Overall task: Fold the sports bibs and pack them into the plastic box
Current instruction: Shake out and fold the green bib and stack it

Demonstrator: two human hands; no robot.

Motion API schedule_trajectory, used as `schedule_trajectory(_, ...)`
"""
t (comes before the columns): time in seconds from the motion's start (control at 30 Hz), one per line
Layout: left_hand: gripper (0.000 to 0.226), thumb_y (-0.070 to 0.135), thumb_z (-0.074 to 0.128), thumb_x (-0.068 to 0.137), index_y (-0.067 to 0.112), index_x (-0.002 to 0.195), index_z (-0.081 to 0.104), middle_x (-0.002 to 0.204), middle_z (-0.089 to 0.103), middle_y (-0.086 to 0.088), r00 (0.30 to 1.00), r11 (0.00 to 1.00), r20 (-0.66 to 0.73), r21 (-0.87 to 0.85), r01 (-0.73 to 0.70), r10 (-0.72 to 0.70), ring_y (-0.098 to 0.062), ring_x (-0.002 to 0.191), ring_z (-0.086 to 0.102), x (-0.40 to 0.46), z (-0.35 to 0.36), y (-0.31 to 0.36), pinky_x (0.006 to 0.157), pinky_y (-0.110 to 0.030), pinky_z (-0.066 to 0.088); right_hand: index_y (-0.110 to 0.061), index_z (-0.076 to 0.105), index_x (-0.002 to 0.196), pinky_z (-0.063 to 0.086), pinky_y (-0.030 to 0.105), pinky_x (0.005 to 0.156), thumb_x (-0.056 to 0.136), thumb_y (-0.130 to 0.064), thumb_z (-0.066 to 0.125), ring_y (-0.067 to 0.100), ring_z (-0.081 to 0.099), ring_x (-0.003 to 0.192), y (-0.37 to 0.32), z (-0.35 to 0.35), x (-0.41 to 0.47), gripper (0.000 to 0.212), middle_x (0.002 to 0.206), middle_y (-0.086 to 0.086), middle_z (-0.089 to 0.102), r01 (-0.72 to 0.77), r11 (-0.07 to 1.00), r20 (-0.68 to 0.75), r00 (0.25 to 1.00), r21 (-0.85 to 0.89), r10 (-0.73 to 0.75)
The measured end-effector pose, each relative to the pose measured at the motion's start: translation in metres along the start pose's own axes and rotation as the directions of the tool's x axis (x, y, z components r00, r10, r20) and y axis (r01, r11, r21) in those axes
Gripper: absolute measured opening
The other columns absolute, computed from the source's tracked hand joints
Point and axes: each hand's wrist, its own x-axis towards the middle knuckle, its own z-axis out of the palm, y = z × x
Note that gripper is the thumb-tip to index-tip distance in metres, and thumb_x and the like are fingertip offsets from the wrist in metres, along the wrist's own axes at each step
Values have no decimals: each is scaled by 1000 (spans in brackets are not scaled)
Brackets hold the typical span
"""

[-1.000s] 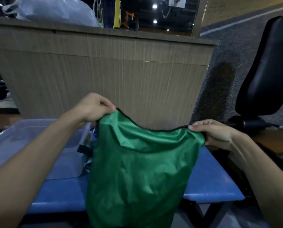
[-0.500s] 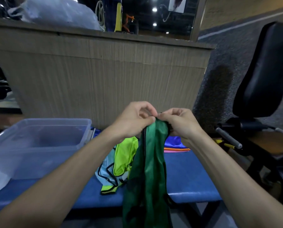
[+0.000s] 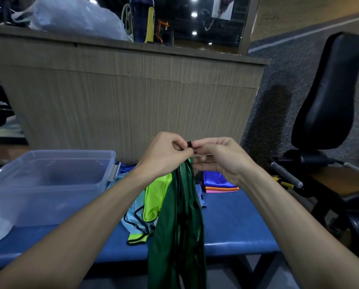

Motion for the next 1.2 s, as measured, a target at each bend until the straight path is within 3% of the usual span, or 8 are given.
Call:
schedule_trajectory(0.1,7,12,72,92,10,86,74,77,69,-11,990,968,128,-236,88,-59,-16,65,59,0,-7,-1,62,-29,44,-6,74,113,60,35,80,88,1,72,21,68,77,7,-3,1,26,85,12,73,52,997,50,998,-58,-49)
schedule_trajectory(0.23,6,10,73,92,7,97,71,78,66,-9,979,959,187,-257,122,-75,-20,66,57,2,-10,-9,52,-23,47,-5,74,109,56,43,82,78,-5,85,28,69,88,16,4,7,33,102,17,72,135,984,-10,991,-114,-137)
schedule_trajectory(0.37,5,5,71,92,9,94,71,76,64,-6,976,952,207,-283,120,-62,-14,65,59,3,-12,-12,57,-23,48,-11,76,94,55,32,66,83,-3,81,22,69,75,17,8,11,14,82,8,72,219,960,-12,974,-172,-225)
schedule_trajectory(0.47,15,-5,67,91,10,93,71,74,63,-3,974,959,223,-261,106,-47,-5,56,57,2,-12,-10,52,-16,46,-14,76,87,57,41,71,87,-1,76,26,67,75,14,7,14,14,81,11,71,247,930,-13,966,-273,-260)
schedule_trajectory(0.57,21,-9,66,89,11,89,72,73,65,-4,975,962,217,-252,104,-49,-4,53,58,2,-14,-8,50,-16,46,-10,75,93,58,49,78,87,4,70,29,67,78,10,6,16,15,93,24,73,253,899,4,963,-358,-269)
schedule_trajectory(0.83,25,-9,67,88,15,86,73,81,69,-9,979,963,199,-253,92,-41,-16,71,64,2,-18,-6,62,-24,51,-6,74,106,55,36,72,89,0,73,21,66,78,8,-2,19,18,90,15,72,214,928,146,973,-306,-177)
schedule_trajectory(1.07,22,-8,66,89,13,92,71,78,66,-4,982,973,182,-213,95,-56,-2,56,57,3,-11,-6,55,-16,44,-16,74,104,51,28,67,84,5,69,10,60,66,10,3,23,30,78,3,70,313,775,165,950,-548,-266)
schedule_trajectory(1.2,20,-7,66,89,10,97,74,74,67,1,983,976,175,-195,92,-58,2,54,58,4,-10,-7,54,-13,45,-10,70,116,61,38,72,90,5,62,25,70,76,3,-3,23,31,90,12,75,260,788,140,966,-558,-219)
